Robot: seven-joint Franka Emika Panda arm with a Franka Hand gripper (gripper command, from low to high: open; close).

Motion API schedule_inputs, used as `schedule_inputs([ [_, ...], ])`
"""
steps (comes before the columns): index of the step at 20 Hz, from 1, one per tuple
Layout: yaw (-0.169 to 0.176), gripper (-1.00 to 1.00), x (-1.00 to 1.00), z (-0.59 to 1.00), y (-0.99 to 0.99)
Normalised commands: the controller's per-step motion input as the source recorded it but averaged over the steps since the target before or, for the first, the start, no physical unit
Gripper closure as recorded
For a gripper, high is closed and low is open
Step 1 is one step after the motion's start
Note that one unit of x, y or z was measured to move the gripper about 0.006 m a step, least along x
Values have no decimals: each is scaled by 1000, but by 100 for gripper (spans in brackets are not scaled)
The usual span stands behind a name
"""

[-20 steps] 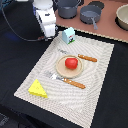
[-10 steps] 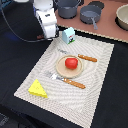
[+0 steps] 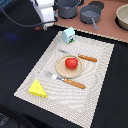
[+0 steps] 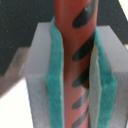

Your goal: Interact with the objects in diverse but meaningful ways.

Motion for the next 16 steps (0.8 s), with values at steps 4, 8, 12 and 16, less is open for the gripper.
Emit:
schedule_inputs([
  [4, -30, 100, 713, 524, -630],
  [8, -28, 100, 723, 517, -638],
  [12, -10, 100, 714, 380, -631],
  [16, 0, 100, 726, 343, -647],
])
